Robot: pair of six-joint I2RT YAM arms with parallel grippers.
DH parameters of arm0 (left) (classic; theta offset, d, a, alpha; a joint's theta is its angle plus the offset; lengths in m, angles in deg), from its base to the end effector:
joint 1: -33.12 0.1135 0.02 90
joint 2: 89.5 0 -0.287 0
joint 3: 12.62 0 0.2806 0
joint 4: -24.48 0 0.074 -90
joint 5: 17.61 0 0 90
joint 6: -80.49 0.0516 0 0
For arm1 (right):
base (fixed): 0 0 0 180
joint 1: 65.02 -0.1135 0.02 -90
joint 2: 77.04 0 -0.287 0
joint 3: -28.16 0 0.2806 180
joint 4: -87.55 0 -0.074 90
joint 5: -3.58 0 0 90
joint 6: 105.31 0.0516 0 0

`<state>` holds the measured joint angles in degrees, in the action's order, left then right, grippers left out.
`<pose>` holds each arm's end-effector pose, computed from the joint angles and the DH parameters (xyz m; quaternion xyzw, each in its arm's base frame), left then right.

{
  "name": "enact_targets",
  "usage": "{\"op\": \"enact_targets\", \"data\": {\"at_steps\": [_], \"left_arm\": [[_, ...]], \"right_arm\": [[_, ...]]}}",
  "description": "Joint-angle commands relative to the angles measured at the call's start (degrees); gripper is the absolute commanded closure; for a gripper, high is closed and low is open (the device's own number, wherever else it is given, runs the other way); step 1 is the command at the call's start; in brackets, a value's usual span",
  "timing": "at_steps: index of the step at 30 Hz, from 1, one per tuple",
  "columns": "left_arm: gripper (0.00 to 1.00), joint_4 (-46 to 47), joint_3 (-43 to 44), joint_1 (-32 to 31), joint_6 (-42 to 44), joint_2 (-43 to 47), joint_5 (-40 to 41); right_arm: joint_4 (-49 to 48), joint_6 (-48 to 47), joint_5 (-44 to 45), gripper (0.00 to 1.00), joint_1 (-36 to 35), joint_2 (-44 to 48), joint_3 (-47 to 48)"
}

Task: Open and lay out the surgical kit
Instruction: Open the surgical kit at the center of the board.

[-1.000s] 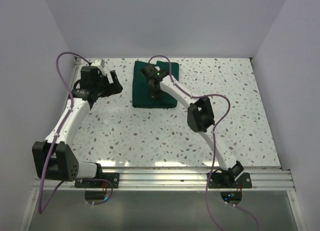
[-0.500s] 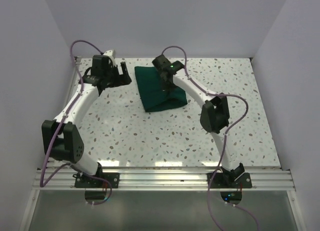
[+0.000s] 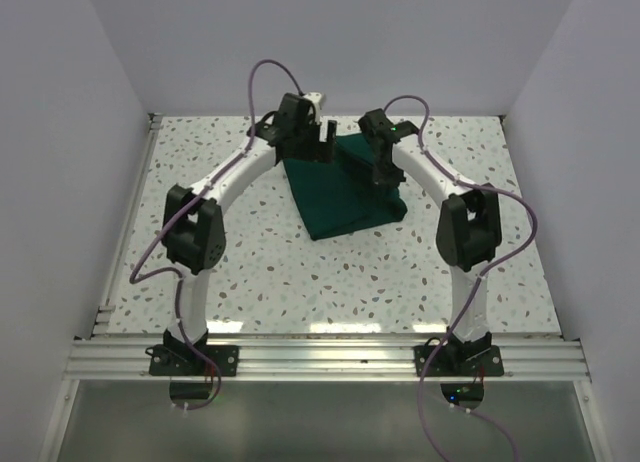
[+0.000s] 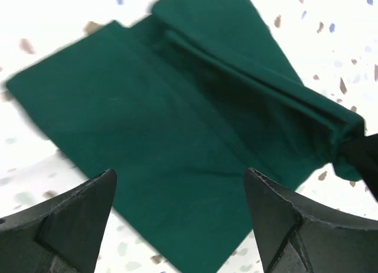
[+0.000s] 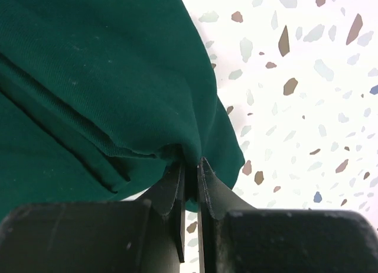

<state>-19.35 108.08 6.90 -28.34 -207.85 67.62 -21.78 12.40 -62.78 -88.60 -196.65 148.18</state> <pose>0.4741 -0.2383 0.2945 0.0758 0.9079 -0.1923 0.3647 0.4513 0.1744 0.2509 0.0698 0.9624 -0.1093 0.2386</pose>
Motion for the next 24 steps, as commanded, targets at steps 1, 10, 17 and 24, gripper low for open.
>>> {"op": "enact_targets", "data": {"at_steps": [1, 10, 17, 24], "left_arm": [[0.08, -2.62, 4.85, -4.97, 0.82, -3.55, 1.08], [0.08, -3.32, 4.85, -13.86, 1.95, -9.45, 3.98], [0.08, -4.37, 4.76, -14.65, 2.66, -12.61, 6.27], [0.17, -6.57, 3.79, -15.88, 4.59, -14.81, 7.24]], "right_arm": [[0.29, 2.52, 3.17, 1.0, 1.94, 2.37, -1.06], [0.75, 8.77, 2.91, 1.0, 16.09, 2.19, -13.98], [2.14, 5.52, 2.82, 0.02, 18.21, -0.27, -8.11], [4.87, 5.34, 3.87, 0.01, 18.12, -1.06, 0.68]]}}
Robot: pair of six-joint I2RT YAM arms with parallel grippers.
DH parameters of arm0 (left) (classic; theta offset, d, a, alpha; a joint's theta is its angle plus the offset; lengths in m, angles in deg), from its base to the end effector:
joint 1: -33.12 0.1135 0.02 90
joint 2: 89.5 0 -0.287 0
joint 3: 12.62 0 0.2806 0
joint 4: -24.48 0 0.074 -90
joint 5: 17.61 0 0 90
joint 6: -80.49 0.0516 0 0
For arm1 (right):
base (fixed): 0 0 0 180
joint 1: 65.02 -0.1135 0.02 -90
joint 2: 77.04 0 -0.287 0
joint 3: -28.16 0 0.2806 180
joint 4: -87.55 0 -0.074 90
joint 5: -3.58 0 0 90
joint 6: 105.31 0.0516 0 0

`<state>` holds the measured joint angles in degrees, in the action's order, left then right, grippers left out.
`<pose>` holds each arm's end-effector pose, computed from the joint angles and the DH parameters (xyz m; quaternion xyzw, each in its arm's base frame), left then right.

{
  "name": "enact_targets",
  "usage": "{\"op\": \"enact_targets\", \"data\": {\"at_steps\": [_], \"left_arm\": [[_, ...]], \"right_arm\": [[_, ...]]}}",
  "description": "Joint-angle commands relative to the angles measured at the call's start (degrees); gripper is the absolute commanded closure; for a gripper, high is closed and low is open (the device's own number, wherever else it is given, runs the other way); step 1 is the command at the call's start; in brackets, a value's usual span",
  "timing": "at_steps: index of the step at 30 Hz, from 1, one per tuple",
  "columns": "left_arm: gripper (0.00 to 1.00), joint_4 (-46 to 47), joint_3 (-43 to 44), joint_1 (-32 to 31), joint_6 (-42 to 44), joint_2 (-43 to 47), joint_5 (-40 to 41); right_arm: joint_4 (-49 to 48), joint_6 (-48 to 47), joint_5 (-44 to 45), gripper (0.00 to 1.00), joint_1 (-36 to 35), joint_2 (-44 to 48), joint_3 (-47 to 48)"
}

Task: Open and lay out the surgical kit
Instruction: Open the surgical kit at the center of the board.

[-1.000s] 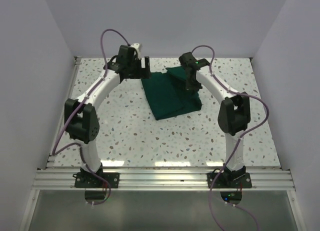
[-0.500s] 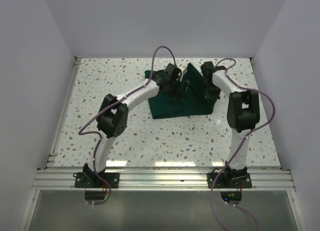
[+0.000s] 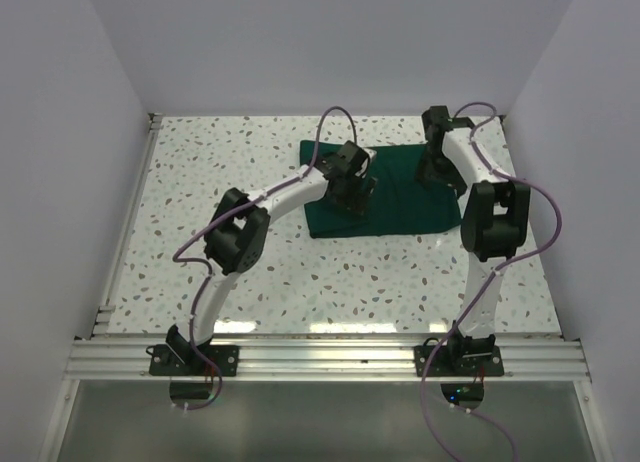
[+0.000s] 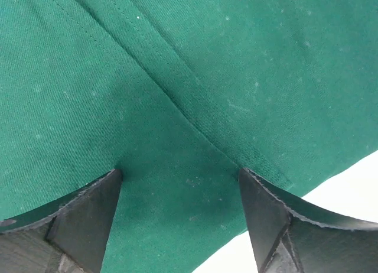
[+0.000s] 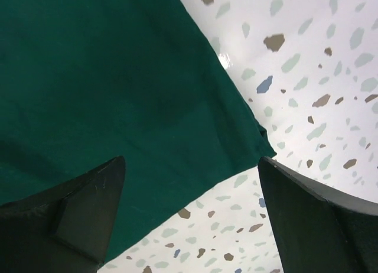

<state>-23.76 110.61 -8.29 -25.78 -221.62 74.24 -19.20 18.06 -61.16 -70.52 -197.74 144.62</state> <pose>0.4195 -0.3677 0.1775 0.2043 0.9370 -0.1229 0.2553 0.4724 0.0234 0.2217 0.2567 0.9357 -0.1696 0.1726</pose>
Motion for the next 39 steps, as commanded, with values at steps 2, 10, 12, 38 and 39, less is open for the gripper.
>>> {"op": "enact_targets", "data": {"at_steps": [2, 10, 12, 38, 39], "left_arm": [[0.19, -2.77, 2.22, -1.39, 2.56, -0.95, -0.17], [0.32, -2.68, 0.38, -2.63, 4.5, 0.54, -1.49], [0.25, -2.25, -0.06, -2.71, 4.76, 1.5, -3.24], [1.0, -6.1, 4.86, -1.66, 4.06, 1.23, 7.81], [1.0, -6.55, 4.6, -0.27, 3.53, 2.38, 8.69]], "right_arm": [[2.29, -0.41, 1.9, 0.02, 0.05, 0.21, 6.79], [-0.35, 0.21, -0.2, 0.02, 0.22, 0.3, 11.02], [-0.52, 0.03, -0.73, 0.02, 0.05, 0.21, 11.28], [-1.49, -1.9, -3.54, 0.02, 0.14, 0.56, 10.05], [-1.58, -2.16, -3.81, 0.02, 0.05, 0.56, 10.49]]}}
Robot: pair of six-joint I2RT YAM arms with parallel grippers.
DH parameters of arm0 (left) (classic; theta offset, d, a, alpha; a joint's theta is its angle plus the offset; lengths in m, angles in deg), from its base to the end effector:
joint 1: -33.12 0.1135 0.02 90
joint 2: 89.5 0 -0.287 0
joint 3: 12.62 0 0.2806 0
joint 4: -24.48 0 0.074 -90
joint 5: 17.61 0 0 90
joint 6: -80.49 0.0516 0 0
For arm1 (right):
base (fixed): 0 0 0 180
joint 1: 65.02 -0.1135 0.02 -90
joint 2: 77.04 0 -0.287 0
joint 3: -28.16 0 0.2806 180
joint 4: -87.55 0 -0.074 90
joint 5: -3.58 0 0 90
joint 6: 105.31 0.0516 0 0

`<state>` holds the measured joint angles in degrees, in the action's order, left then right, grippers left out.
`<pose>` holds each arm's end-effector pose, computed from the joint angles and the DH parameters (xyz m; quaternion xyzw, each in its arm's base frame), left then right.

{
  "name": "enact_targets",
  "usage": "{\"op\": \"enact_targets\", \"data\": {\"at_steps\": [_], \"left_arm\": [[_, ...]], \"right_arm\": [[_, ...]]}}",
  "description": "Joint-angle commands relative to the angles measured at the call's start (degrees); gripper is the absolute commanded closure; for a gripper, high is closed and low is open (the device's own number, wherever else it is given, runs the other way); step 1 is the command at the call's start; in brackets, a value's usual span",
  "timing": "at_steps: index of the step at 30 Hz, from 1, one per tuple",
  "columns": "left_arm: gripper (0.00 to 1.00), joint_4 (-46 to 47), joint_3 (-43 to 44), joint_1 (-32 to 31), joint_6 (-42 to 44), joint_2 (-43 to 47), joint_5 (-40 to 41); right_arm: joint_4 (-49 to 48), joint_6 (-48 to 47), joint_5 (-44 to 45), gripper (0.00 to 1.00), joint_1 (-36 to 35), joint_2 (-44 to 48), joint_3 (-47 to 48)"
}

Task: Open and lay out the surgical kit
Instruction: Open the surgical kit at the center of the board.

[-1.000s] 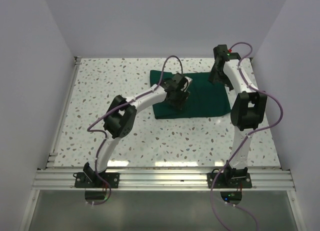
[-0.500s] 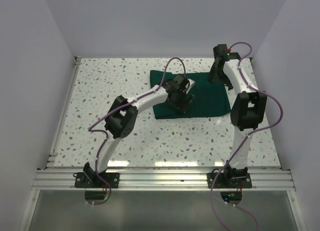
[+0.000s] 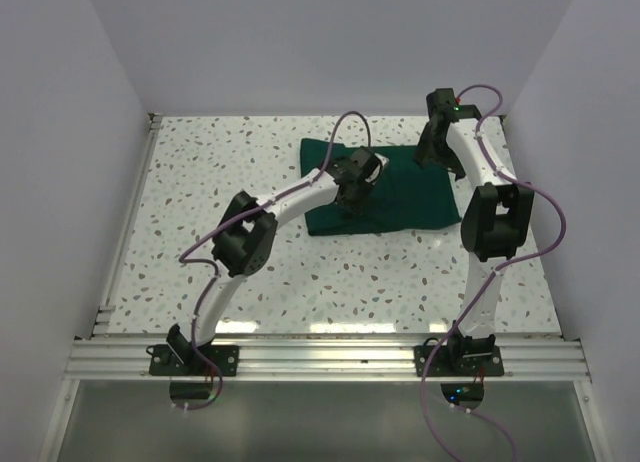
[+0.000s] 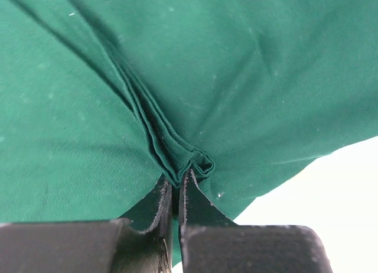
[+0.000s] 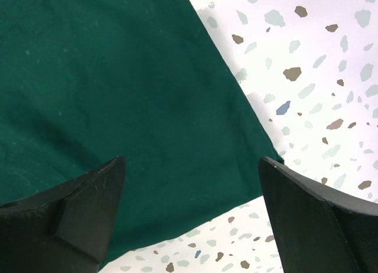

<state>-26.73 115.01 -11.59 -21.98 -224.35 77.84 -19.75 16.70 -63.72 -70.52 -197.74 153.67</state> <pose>0.4060 -0.3950 0.1749 0.2545 0.9270 -0.0899 0.2605 0.4916 0.0273 0.2711 0.2574 0.9280 -0.1224 0.2401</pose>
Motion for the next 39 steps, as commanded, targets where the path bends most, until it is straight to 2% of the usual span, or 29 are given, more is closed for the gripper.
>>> {"op": "enact_targets", "data": {"at_steps": [1, 3, 4, 5, 6, 11, 13, 15, 16, 18, 20, 23, 24, 25, 27, 29, 30, 31, 34, 37, 39], "left_arm": [[1.0, -3.84, -0.14, 4.09, -0.88, 7.82, 6.14], [1.0, -3.93, -1.46, 6.9, -3.86, 10.99, 5.89], [1.0, -3.76, -3.73, 10.4, -5.1, 14.58, 4.23], [0.97, -2.97, -5.23, 12.26, -7.2, 16.61, 3.43], [0.88, -2.44, -6.99, 14.28, -8.09, 18.55, 2.55], [0.86, 6.5, -23.06, 26.41, -11.87, 32.7, -4.66], [0.8, 9.85, -30.01, 30.9, -12.75, 37.08, -7.02], [0.66, 11.44, -35.62, 34.49, -12.76, 38.69, -10.09], [0.62, 12.15, -36.96, 35.3, -12.23, 39.39, -14.37], [0.53, 13.38, -39.59, 35.74, -10.21, 39.57, -16.43], [0.54, 14.34, -41.36, 36.18, -10.2, 39.66, -14.17], [0.59, 16.46, -46.02, 42.23, -13.87, 38.52, -13.19], [0.59, 16.29, -47.68, 47.21, -15.29, 37.74, -13.01], [0.56, 15.59, -48.39, 49.43, -16.35, 36.25, -12.49], [0.41, 14.71, -48.84, 53.13, -17.41, 35.09, -10.91], [0.28, 13.56, -47.79, 53.32, -15.76, 34.56, -7.83], [0.2, 13.82, -46.91, 53.06, -15.22, 34.74, -8.87], [0.17, 14.43, -46.47, 52.71, -14.87, 35.17, -9.58], [0.15, 14.18, -43.84, 49.46, -13.2, 34.74, -10.73], [0.15, 12.95, -41.55, 45.25, -12.58, 33.34, -10.64], [0.16, 12.07, -40.76, 41.92, -12.58, 33.42, -8.89]], "right_arm": [[-1.12, -0.98, -1.43, 0.02, 0.05, 0.65, 1.53], [-1.64, -1.07, -2.04, 0.02, 0.05, 0.47, 2.06], [-1.73, -0.98, -2.31, 0.02, -0.04, -0.05, 2.32], [-1.47, -0.9, -2.66, 0.02, 0.05, -0.58, 2.76], [-1.3, -0.72, -3.44, 0.02, -0.04, -1.11, 3.98], [0.02, -1.16, -3.8, 0.02, -0.74, -5.76, 9.87], [0.72, -1.42, -4.15, 0.02, -0.92, -7.08, 12.86], [1.16, -1.51, -4.59, 0.02, -1.01, -8.66, 15.15], [1.17, -1.6, -5.29, 0.02, -1.09, -8.93, 15.68], [0.9, -1.69, -6.0, 0.02, -1.27, -9.63, 16.38], [0.73, -1.51, -7.13, 0.02, -1.36, -10.16, 16.39], [0.73, -1.6, -8.37, 0.02, -1.88, -10.78, 16.47], [0.64, -1.69, -8.55, 0.02, -1.97, -10.69, 16.3], [0.46, -1.77, -8.81, 0.02, -1.97, -10.43, 16.12], [0.29, -1.69, -9.6, 0.02, -1.97, -10.08, 15.33], [-0.15, -1.6, -10.3, 0.02, -2.06, -9.38, 14.02], [-0.41, -1.6, -11.26, 0.02, -2.06, -9.03, 13.4], [-0.5, -1.6, -11.88, 0.02, -2.06, -8.24, 12.7], [-1.12, -0.46, -14.08, 0.02, -2.59, -6.48, 8.31], [-3.83, 2.0, -16.28, 0.04, -3.11, -2.27, -1.25], [-8.05, 3.84, -17.59, 0.1, -3.38, 2.04, -10.3]]}}
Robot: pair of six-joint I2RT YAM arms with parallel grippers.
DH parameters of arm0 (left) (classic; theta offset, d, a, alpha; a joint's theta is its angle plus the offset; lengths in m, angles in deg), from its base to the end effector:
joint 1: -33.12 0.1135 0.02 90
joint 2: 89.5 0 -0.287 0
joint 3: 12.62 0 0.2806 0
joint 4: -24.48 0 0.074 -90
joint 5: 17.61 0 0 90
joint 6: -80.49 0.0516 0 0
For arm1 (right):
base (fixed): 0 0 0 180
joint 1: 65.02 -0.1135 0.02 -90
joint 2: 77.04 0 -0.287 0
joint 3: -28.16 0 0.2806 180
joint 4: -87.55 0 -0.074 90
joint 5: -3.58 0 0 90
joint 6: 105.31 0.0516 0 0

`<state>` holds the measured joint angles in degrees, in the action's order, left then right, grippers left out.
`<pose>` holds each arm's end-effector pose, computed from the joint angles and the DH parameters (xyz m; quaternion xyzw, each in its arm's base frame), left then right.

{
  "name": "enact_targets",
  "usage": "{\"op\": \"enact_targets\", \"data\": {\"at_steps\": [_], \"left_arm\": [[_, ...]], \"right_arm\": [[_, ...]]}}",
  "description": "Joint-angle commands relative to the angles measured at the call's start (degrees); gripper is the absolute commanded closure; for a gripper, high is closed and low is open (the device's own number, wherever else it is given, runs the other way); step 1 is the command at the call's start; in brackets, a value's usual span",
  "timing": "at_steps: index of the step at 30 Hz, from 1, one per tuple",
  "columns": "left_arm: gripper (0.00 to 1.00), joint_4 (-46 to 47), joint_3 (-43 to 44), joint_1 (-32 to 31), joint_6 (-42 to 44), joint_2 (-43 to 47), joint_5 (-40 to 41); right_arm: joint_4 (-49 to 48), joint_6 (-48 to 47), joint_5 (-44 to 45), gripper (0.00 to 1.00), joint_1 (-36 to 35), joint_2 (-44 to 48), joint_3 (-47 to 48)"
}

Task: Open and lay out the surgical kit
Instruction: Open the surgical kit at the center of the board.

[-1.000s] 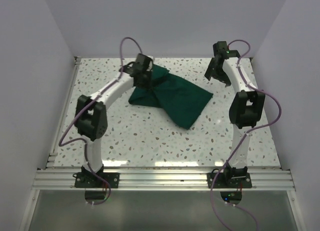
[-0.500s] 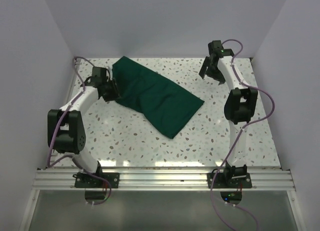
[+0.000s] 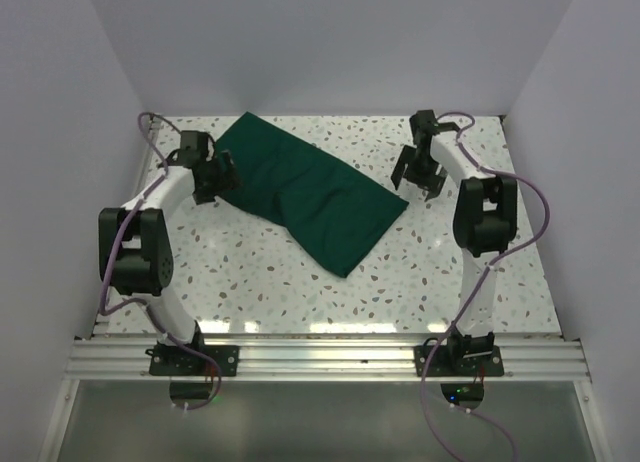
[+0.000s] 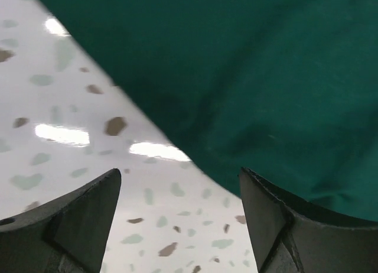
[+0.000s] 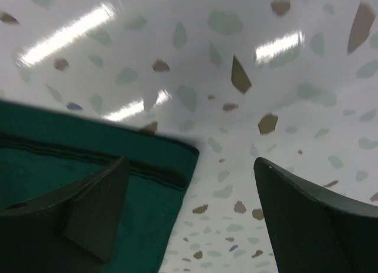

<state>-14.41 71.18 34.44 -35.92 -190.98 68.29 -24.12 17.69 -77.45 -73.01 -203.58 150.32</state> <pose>0.4136 0.0058 0.2048 -0.2194 0.9317 -0.0959 0.2731 0.5040 0.0626 0.2033 0.2249 0.9597 -0.0199 0.1674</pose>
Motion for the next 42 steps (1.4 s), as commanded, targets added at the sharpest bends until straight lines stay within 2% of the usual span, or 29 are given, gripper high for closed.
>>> {"op": "enact_targets", "data": {"at_steps": [1, 5, 8, 16, 42], "left_arm": [[0.16, -0.78, 3.07, -5.09, 1.28, 0.48, 1.02], [0.16, -0.88, 2.72, -8.17, 1.63, 2.77, 2.16], [0.16, -0.79, 2.98, -8.88, 2.33, 3.3, 1.73], [0.18, -4.22, 7.64, -9.67, 4.7, -1.45, 0.23], [0.19, -6.76, 9.48, -9.85, 6.02, -3.65, 0.67]], "right_arm": [[-5.17, 3.48, -5.27, 0.15, -1.06, 9.19, -12.12], [-9.4, 3.48, -6.42, 0.33, -2.99, 12.63, -17.96], [-10.71, 3.39, -5.9, 0.41, -4.4, 13.16, -18.59], [-11.16, 3.39, -3.44, 0.55, -4.49, 9.74, -14.2], [-11.95, 3.31, -0.8, 0.53, -4.49, 7.1, -19.73]]}}
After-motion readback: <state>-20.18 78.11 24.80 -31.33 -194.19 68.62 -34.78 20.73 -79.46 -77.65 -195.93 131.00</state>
